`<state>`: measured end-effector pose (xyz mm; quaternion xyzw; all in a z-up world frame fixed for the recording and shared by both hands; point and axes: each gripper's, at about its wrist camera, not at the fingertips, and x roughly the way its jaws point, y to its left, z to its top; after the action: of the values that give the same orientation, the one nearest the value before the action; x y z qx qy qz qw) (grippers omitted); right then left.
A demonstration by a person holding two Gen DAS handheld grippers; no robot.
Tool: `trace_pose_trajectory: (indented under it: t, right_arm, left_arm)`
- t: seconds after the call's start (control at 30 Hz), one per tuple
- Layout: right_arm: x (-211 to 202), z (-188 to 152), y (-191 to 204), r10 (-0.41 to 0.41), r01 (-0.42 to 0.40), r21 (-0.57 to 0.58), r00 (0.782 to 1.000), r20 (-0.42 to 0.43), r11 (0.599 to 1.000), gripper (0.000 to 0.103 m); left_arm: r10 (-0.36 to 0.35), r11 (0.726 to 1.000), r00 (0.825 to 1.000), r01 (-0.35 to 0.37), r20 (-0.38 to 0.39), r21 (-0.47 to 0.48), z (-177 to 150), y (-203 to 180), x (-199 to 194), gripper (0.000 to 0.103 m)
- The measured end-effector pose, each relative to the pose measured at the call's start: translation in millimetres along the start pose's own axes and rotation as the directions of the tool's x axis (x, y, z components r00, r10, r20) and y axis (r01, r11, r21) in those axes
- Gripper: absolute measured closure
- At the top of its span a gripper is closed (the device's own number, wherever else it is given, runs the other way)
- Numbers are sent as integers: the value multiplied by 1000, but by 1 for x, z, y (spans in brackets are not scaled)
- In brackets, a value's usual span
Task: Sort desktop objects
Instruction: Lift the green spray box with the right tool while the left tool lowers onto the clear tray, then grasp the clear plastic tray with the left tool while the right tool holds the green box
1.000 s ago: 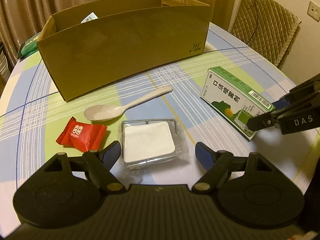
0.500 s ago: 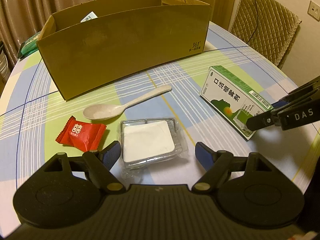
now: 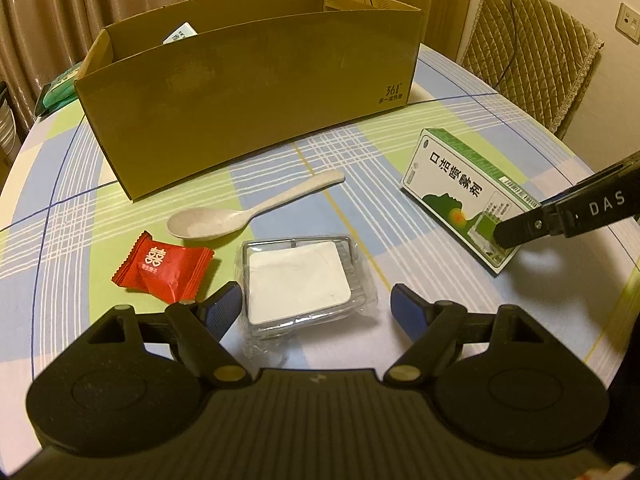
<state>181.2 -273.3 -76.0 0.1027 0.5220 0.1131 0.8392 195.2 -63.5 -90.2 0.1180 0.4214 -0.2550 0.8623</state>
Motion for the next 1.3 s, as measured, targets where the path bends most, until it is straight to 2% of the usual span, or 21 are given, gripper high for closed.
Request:
trace_pose_trajectory:
  t: [0.07, 0.17, 0.33, 0.47, 0.87, 1.13, 1.3]
  right_arm:
    - [-2, 1, -5, -7, 6, 29, 1000, 18, 1000, 59]
    - [-7, 4, -12, -29, 26, 54, 999, 45, 998, 49]
    - [-11, 7, -16, -85, 82, 44, 993, 79, 996, 44]
    - [-10, 7, -16, -78, 75, 43, 993, 84, 996, 40]
    - [5, 5, -6, -121, 124, -46, 990, 75, 991, 30]
    - [15, 6, -5, -136, 142, -82, 987, 81, 986, 27]
    - [21, 7, -2, -137, 147, -119, 986, 90, 982, 27]
  left_arm:
    - [1, 1000, 1000, -1, 2, -2, 0, 0, 0, 25]
    - [6, 1000, 1000, -6, 8, -8, -1, 1, 0, 25]
    - [15, 999, 1000, -15, 14, -28, -2, 3, 0, 24]
    - [20, 999, 1000, -20, 10, -35, -4, 3, 3, 22]
    - [24, 998, 1000, -24, 6, -66, 2, 6, 11, 22]
    - [38, 993, 999, -39, -8, -109, 3, 9, 20, 25]
    - [55, 992, 998, -55, -6, -115, 4, 8, 25, 31]
